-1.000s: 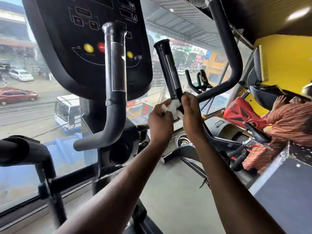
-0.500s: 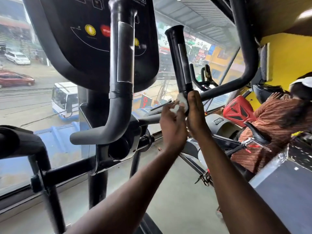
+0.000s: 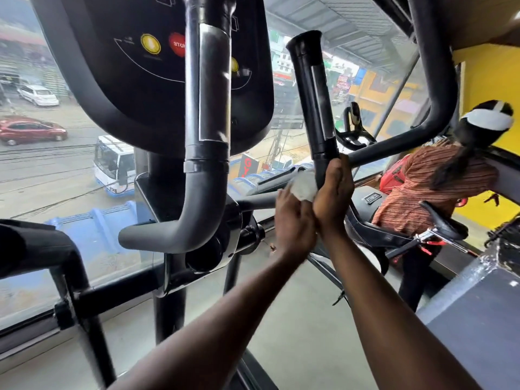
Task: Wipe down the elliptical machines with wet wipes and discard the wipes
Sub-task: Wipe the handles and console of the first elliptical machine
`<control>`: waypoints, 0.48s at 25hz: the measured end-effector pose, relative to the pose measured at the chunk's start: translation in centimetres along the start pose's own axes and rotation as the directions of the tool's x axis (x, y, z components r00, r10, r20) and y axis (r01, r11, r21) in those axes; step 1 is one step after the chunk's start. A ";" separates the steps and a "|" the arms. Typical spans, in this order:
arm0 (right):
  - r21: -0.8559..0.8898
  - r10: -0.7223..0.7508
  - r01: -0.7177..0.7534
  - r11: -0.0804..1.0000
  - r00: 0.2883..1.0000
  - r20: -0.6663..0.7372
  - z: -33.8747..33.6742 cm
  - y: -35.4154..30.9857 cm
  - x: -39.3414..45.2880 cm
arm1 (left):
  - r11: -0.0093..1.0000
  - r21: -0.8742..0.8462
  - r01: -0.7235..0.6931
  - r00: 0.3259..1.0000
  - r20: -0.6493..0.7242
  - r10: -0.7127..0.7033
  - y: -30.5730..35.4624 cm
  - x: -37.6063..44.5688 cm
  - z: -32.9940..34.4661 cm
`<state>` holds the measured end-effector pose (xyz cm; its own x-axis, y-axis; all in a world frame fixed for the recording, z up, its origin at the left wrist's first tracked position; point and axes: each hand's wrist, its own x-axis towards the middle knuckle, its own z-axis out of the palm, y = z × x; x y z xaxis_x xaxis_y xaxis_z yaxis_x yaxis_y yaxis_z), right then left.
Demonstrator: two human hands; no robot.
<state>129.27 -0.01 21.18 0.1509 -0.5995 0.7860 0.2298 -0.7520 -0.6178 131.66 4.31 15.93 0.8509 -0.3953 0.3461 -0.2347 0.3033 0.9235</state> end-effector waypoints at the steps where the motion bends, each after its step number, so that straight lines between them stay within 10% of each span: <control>1: 0.004 -0.007 0.007 1.000 1.000 -0.008 0.1 0.3 0.0 | 0.996 -0.024 -0.083 0.996 0.017 0.083 0.4 -0.9 0.4; 5: 0.039 -0.035 0.037 0.999 0.999 -0.038 0.5 1.0 0.0 | 0.969 0.040 -0.242 0.970 -0.005 0.242 -2.1 0.1 0.1; 12: 0.062 -0.078 0.083 0.995 0.994 -0.078 0.9 1.7 0.1 | 0.977 0.145 0.159 0.987 -0.048 -0.154 -5.4 4.9 -2.0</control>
<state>130.58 -1.12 20.22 0.0567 -0.5589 0.8273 0.3003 -0.7808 -0.5480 138.01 2.46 12.32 0.8982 -0.3954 0.1919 -0.1622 0.1077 0.9809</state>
